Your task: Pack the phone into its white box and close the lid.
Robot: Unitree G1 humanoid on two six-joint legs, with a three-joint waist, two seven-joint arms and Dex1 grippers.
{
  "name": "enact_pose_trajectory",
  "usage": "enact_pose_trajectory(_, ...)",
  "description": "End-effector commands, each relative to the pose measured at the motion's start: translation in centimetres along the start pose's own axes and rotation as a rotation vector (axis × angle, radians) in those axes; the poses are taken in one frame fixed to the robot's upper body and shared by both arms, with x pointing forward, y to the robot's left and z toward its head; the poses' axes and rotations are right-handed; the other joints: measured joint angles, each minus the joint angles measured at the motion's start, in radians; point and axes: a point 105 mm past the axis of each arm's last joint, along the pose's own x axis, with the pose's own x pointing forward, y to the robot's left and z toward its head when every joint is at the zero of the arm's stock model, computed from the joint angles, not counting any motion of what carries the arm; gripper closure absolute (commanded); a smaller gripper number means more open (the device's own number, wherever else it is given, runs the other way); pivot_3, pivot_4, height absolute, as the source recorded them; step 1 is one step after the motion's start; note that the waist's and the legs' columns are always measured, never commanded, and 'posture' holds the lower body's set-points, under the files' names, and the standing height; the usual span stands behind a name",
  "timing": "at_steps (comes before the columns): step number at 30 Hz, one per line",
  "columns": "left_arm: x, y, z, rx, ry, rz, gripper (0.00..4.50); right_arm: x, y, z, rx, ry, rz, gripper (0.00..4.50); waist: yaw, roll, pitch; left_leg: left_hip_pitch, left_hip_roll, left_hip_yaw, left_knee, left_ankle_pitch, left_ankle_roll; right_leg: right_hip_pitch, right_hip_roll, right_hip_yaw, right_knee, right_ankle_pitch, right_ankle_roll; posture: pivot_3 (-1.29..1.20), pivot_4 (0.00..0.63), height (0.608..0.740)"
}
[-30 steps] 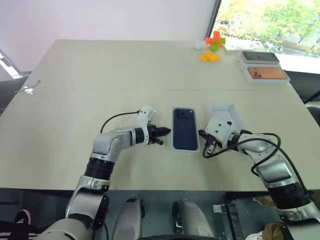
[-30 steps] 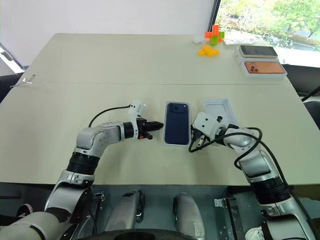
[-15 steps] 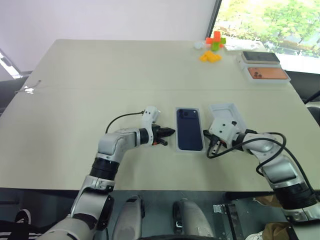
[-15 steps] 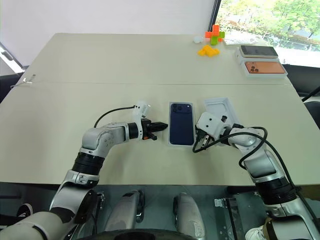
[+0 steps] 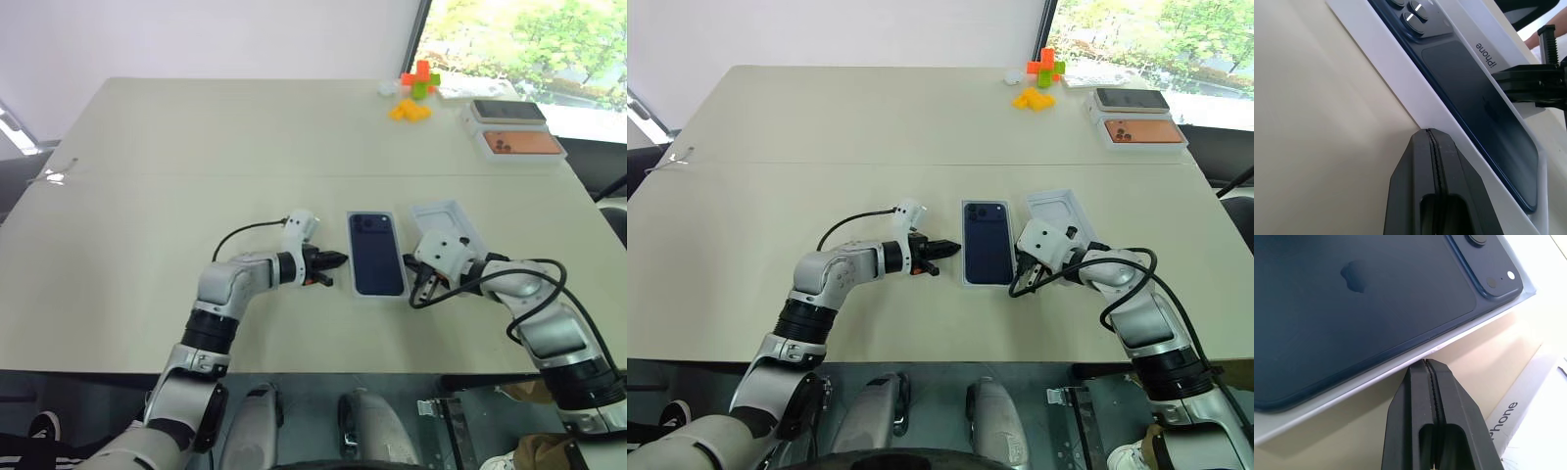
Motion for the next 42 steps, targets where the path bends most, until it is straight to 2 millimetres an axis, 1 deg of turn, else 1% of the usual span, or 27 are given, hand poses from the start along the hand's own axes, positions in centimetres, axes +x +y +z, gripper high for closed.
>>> enact_pose_trajectory(1, 0.2, -1.6, 1.5, 0.048, -0.039, -0.06, 4.48, -0.1, -0.3, 2.2, -0.032, -0.083, 0.001, 4.5, 0.0, 0.0, 0.0, 0.0, 0.0, 0.0, 0.0, 0.0, 0.0, 0.0, 0.0, 0.0, 0.0, 0.0, 0.0, 0.0, 0.15, 0.739)
enact_pose_trajectory(5, 0.0, -1.6, 1.9, 0.055, -0.056, -0.049, 4.48, -0.2, -0.6, 2.3, -0.035, -0.081, 0.002, 4.5, 0.0, 0.0, 0.0, 0.0, 0.0, 0.0, 0.0, 0.0, 0.0, 0.0, 0.0, 0.0, 0.0, 0.0, 0.0, 0.0, 0.15, 0.739)
enact_pose_trajectory(7, -0.5, -1.8, 2.6, 0.045, -0.08, -0.06, 4.48, -0.5, -1.1, 2.5, -0.047, -0.082, -0.012, 4.5, -0.001, 0.0, 0.0, 0.0, 0.0, 0.0, 0.0, 0.0, 0.0, 0.0, 0.0, 0.0, 0.0, 0.0, 0.0, 0.0, 0.15, 0.739)
enact_pose_trajectory(12, -1.0, -1.9, 2.9, 0.028, -0.078, -0.056, 4.48, -1.1, -2.2, 2.8, -0.073, -0.075, -0.031, 4.5, -0.001, 0.0, 0.0, 0.0, 0.0, 0.0, 0.0, 0.0, 0.0, 0.0, 0.0, 0.0, 0.0, 0.0, 0.0, 0.0, 0.15, 0.739)
enact_pose_trajectory(20, -2.0, -1.7, 3.4, 0.021, -0.093, -0.048, 4.48, -2.0, -4.0, 4.5, -0.064, -0.113, -0.063, 4.5, -0.001, 0.0, 0.0, 0.0, 0.0, 0.0, 0.0, 0.0, 0.0, 0.0, 0.0, 0.0, 0.0, 0.0, 0.0, 0.0, 0.15, 0.739)
enact_pose_trajectory(22, -2.4, -1.7, 3.7, 0.036, -0.109, -0.062, 4.48, -2.3, -4.3, 4.7, -0.027, -0.128, -0.064, 4.5, -0.001, 0.0, 0.0, 0.0, 0.0, 0.0, 0.0, 0.0, 0.0, 0.0, 0.0, 0.0, 0.0, 0.0, 0.0, 0.0, 0.15, 0.739)
enact_pose_trajectory(23, -2.6, -1.5, 3.8, 0.057, -0.116, -0.047, 4.24, -2.5, -4.5, 4.9, 0.018, -0.142, -0.077, 4.5, -0.001, 0.0, 0.0, 0.0, 0.0, 0.0, 0.0, 0.0, 0.0, 0.0, 0.0, 0.0, 0.0, 0.0, 0.0, 0.0, 0.15, 0.739)
enact_pose_trajectory(25, -3.2, -1.5, 4.5, 0.085, -0.15, -0.054, 3.61, -2.8, -4.9, 5.3, 0.125, -0.176, -0.086, 3.94, 0.0, 0.0, 0.0, 0.0, 0.0, 0.0, 0.0, 0.0, 0.0, 0.0, 0.0, 0.0, 0.0, 0.0, 0.0, 0.0, 0.15, 0.739)
enact_pose_trajectory(26, -3.6, -1.7, 4.9, 0.095, -0.163, -0.072, 3.22, -3.0, -4.8, 5.6, 0.162, -0.195, -0.077, 3.65, 0.0, 0.0, 0.0, 0.0, 0.0, 0.0, 0.0, 0.0, 0.0, 0.0, 0.0, 0.0, 0.0, 0.0, 0.0, 0.0, 0.15, 0.739)
enact_pose_trajectory(27, -4.2, -1.7, 5.6, 0.141, -0.188, -0.076, 2.63, -3.2, -4.9, 5.9, 0.218, -0.212, -0.086, 3.13, 0.0, 0.0, 0.0, 0.0, 0.0, 0.0, 0.0, 0.0, 0.0, 0.0, 0.0, 0.0, 0.0, 0.0, 0.0, 0.0, 0.15, 0.739)
enact_pose_trajectory(29, -5.3, -1.8, 6.6, 0.156, -0.212, -0.105, 1.68, -3.6, -4.9, 6.1, 0.283, -0.227, -0.091, 2.15, 0.0, 0.0, 0.0, 0.0, 0.001, 0.0, 0.0, 0.0, 0.0, 0.0, 0.0, 0.0, 0.0, 0.0, 0.0, 0.0, 0.15, 0.739)
enact_pose_trajectory(32, -7.0, -2.0, 7.7, 0.217, -0.229, -0.147, 0.13, -3.9, -4.4, 5.8, 0.276, -0.176, -0.106, 0.53, -0.001, 0.001, 0.0, 0.0, 0.001, -0.001, 0.0, 0.0, 0.0, 0.0, 0.0, 0.0, 0.0, 0.0, 0.0, 0.0, 0.15, 0.739)
enact_pose_trajectory(33, -7.5, -1.9, 8.0, 0.238, -0.231, -0.155, 0.0, -3.9, -4.5, 5.6, 0.283, -0.16, -0.124, 0.09, 0.0, 0.001, 0.0, 0.0, 0.001, -0.001, 0.0, 0.0, 0.0, 0.0, 0.0, 0.0, 0.0, 0.0, 0.0, 0.0, 0.15, 0.739)
enact_pose_trajectory(34, -8.0, -1.9, 8.2, 0.259, -0.234, -0.17, 0.0, -4.0, -4.6, 5.4, 0.291, -0.145, -0.142, 0.03, 0.0, 0.001, 0.0, 0.0, 0.001, 0.0, 0.0, 0.0, 0.0, 0.0, 0.0, 0.0, 0.0, 0.0, 0.0, 0.0, 0.15, 0.739)
enact_pose_trajectory(35, -8.6, -1.7, 8.5, 0.259, -0.234, -0.176, 0.0, -4.0, -4.4, 5.2, 0.282, -0.122, -0.147, 0.03, 0.0, 0.001, 0.0, 0.0, 0.001, 0.0, 0.0, 0.0, 0.0, 0.0, 0.0, 0.0, 0.0, 0.0, 0.0, 0.0, 0.15, 0.739)
enact_pose_trajectory(37, -9.8, -1.1, 8.9, 0.308, -0.238, -0.181, 0.0, -4.0, -4.2, 5.2, 0.332, -0.102, -0.175, 0.03, 0.0, 0.001, 0.0, 0.0, 0.0, 0.0, 0.0, 0.0, 0.0, 0.0, -0.001, 0.0, 0.0, 0.0, 0.0, 0.0, 0.15, 0.739)
enact_pose_trajectory(38, -10.2, -0.7, 8.9, 0.308, -0.23, -0.175, 0.0, -4.0, -4.0, 5.2, 0.327, -0.08, -0.178, 0.03, 0.0, 0.001, 0.0, 0.0, 0.0, 0.001, 0.0, 0.0, 0.0, 0.0, 0.0, 0.0, 0.0, 0.0, 0.0, 0.0, 0.15, 0.739)
enact_pose_trajectory(42, -11.3, -0.1, 8.7, 0.326, -0.216, -0.181, 0.0, -3.7, -3.7, 3.8, 0.328, 0.045, -0.24, 0.03, -0.001, 0.001, 0.0, 0.0, 0.001, 0.0, -0.001, 0.0, 0.0, -0.001, 0.0, 0.0, 0.0, 0.0, 0.0, 0.0, 0.15, 0.739)
